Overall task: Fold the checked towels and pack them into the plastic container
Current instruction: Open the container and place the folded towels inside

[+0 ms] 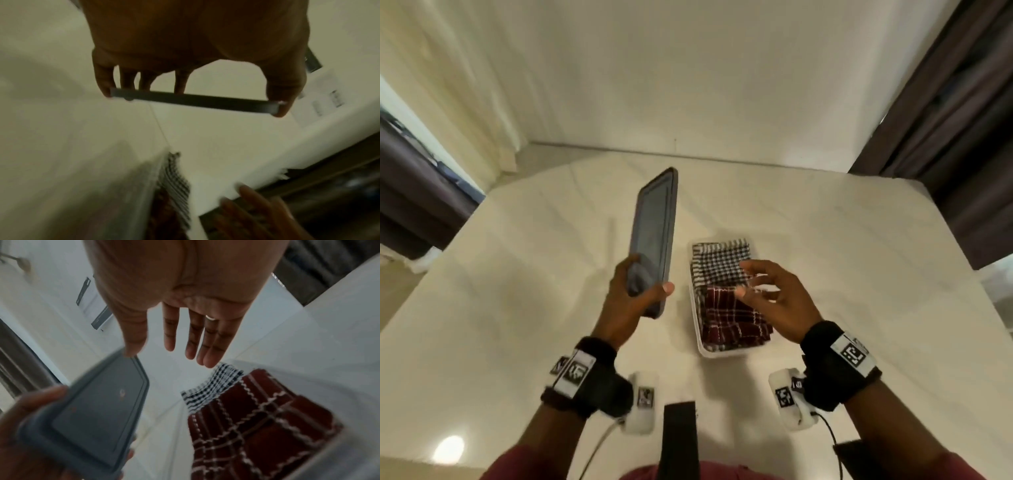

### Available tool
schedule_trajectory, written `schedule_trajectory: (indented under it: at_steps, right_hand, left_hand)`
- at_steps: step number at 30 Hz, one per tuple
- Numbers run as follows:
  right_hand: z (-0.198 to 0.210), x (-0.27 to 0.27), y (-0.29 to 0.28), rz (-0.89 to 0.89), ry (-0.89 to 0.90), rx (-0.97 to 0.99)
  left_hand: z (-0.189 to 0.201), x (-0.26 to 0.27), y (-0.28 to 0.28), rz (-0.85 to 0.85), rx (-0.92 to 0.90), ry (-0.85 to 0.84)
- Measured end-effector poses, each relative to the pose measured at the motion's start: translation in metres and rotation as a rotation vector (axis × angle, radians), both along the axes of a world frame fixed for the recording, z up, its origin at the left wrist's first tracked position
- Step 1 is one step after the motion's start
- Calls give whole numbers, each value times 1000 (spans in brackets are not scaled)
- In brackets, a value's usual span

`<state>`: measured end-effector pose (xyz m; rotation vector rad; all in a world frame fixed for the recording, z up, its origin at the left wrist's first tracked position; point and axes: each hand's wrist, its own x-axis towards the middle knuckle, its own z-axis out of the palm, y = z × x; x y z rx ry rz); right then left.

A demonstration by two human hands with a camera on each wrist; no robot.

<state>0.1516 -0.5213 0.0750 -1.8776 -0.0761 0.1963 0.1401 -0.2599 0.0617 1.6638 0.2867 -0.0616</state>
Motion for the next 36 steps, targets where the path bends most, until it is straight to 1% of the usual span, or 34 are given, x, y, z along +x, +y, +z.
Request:
schedule_trajectory:
  at_steps: [1,2,4,5,7,9,11,13,15,17,19,21,24,28,31,36]
  right_hand:
    - [4,3,5,53,39,36]
    - [6,5,10,101,73,72]
    - [8,12,19,141,64,149]
    - [7,16,22,118,50,195]
    - [5,21,21,-29,36,261]
    - [0,22,7,-196,14,217]
    - [-11,19,-12,-262,-24,119]
    - [-22,14,-25,-257,-38,2]
    - [-35,8,-29,-248,-28,-112]
    - [-47,2,-27,-220,-4,-211]
    - [-57,-3,-22,-187,30,-284]
    - [-65,-7,-17,-175,35,-331]
    - [-66,-9,-10,-177,48,-374]
    - [-62,-3,-6,-100,52,-392]
    - [-62,1,2,-77,51,-395]
    - [-64,6,10,-85,70,-393]
  left_hand:
    - [13,-3,-13,-110,-127,-22]
    - [22,-5,-26,-225,-227,-10]
    - [34,-6,-53,-407,-374,25]
    - [37,-5,-63,-457,-418,40]
    - [41,-3,-74,-469,-442,54]
    - [37,-1,-75,-412,-380,28]
    - [25,-3,-70,-422,-181,-47]
    - [10,-10,-67,-444,104,-112]
    - [-6,-19,-69,-403,366,-111]
    - [-21,-26,-72,-394,524,-81]
    - [-33,-33,-73,-374,616,-59]
    - [-40,-38,-71,-317,638,-48]
    - [-45,-40,-65,-242,584,38]
    - [-51,-37,-58,-234,440,112]
    - [-53,-35,-54,-235,416,129]
    - [-55,-29,-49,-177,334,162]
